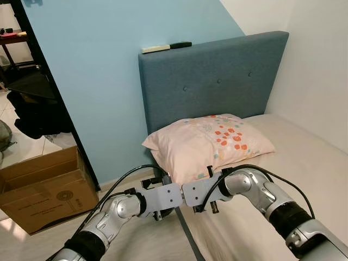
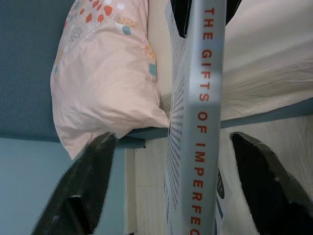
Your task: Clean up the room
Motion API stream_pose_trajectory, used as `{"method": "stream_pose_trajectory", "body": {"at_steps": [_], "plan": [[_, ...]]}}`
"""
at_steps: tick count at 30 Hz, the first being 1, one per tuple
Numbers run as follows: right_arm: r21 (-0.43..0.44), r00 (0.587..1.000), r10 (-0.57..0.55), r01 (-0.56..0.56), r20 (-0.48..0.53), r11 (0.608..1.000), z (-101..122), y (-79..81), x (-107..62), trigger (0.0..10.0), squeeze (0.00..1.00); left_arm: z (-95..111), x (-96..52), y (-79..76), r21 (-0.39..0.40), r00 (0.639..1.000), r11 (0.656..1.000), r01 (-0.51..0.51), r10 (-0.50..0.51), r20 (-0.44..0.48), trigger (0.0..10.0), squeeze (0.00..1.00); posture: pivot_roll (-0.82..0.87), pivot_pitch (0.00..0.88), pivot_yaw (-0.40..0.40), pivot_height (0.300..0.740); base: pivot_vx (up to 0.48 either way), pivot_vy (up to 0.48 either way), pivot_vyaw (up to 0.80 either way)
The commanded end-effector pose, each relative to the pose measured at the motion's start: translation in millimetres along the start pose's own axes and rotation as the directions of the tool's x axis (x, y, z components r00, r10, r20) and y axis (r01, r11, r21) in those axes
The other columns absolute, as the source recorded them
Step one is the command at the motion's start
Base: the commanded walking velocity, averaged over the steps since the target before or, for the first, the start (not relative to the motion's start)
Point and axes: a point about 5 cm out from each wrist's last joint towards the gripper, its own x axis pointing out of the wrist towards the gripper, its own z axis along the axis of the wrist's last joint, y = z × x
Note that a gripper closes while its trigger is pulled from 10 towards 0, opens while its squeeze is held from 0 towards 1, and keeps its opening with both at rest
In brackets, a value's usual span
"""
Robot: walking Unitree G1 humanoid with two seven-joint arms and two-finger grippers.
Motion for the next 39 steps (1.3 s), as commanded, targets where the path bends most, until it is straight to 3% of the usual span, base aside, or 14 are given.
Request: {"method": "stream_pose_trajectory", "body": {"at_steps": [1,8,9,18,19,20,39], "plan": [[-0.013,0.996,-0.057,0.058,0.07,0.998,13.4,-11.7,-5.1,10.0,0.0,-10.5,-2.7,-7.3,-0.005,0.998,0.999,0.033,-0.033,-0.054,0.0,0.0,0.05,0.002,0.057,0.74,0.0,0.0,0.0],[-0.013,0.995,-0.061,0.062,0.074,0.998,15.5,-13.6,-5.9,10.0,0.0,-12.5,-3.2,-7.7,0.004,0.997,0.999,0.035,-0.034,-0.069,0.0,0.0,0.05,0.0,0.056,0.74,0.0,0.0,0.0],[-0.014,0.995,-0.062,0.063,0.075,0.998,16.0,-14.1,-6.2,10.0,0.0,-14.5,-3.4,-7.6,0.014,0.996,0.999,0.035,-0.033,-0.084,10.0,0.0,0.05,0.001,0.055,0.74,0.0,0.0,0.0],[-0.02,0.994,-0.072,0.074,0.078,0.997,18.2,-16.9,-7.6,10.0,0.0,-23.2,-4.9,-5.0,0.032,0.988,0.999,0.02,-0.014,-0.156,9.5,0.0,0.05,0.0,0.056,0.74,0.0,0.0,0.0],[-0.02,0.994,-0.073,0.075,0.079,0.997,18.8,-17.1,-7.6,10.0,0.0,-24.2,-5.0,-4.0,0.032,0.986,0.999,0.014,-0.008,-0.165,5.1,0.0,0.05,0.0,0.056,0.74,0.0,0.0,0.0],[-0.018,0.994,-0.074,0.075,0.082,0.997,19.6,-17.3,-7.6,10.0,0.0,-24.8,-5.2,-3.1,0.03,0.985,0.999,0.012,-0.006,-0.17,0.0,0.01,0.05,0.0,0.055,0.74,0.0,0.0,0.0],[-0.031,0.994,-0.082,0.085,0.078,0.996,20.7,-18.2,-7.9,10.0,0.0,-20.0,-4.6,-0.4,0.026,0.991,1.0,-0.007,0.011,-0.133,0.0,0.0,0.05,0.0,0.051,0.74,0.0,0.0,0.0]]}}
